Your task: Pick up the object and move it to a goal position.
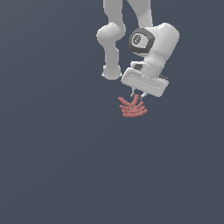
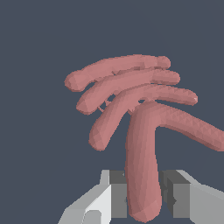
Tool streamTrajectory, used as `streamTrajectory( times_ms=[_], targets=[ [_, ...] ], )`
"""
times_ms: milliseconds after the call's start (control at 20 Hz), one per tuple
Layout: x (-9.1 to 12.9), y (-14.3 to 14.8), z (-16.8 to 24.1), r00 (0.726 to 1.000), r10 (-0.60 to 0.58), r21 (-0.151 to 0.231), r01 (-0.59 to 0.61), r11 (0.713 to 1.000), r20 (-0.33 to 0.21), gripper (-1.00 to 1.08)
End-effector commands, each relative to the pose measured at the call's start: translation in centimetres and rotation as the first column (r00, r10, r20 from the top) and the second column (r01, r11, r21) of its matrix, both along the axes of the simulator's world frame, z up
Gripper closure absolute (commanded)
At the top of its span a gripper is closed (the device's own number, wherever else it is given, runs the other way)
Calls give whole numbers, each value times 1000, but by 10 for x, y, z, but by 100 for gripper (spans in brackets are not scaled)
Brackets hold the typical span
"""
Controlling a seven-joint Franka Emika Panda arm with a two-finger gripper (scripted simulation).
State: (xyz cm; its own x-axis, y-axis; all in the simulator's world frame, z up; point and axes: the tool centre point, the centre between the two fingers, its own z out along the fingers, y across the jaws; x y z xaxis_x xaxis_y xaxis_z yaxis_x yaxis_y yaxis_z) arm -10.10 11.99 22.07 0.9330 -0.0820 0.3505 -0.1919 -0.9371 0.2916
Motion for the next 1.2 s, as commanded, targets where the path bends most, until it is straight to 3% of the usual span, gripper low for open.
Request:
streamTrajectory(
  times_ms=[0, 1150],
  targets=[
    [-5, 4, 14, 1000, 0, -1, 0, 1000, 1, 108],
    [-63, 62, 178, 1000, 0, -4, 0, 1000, 6, 108]
  ],
)
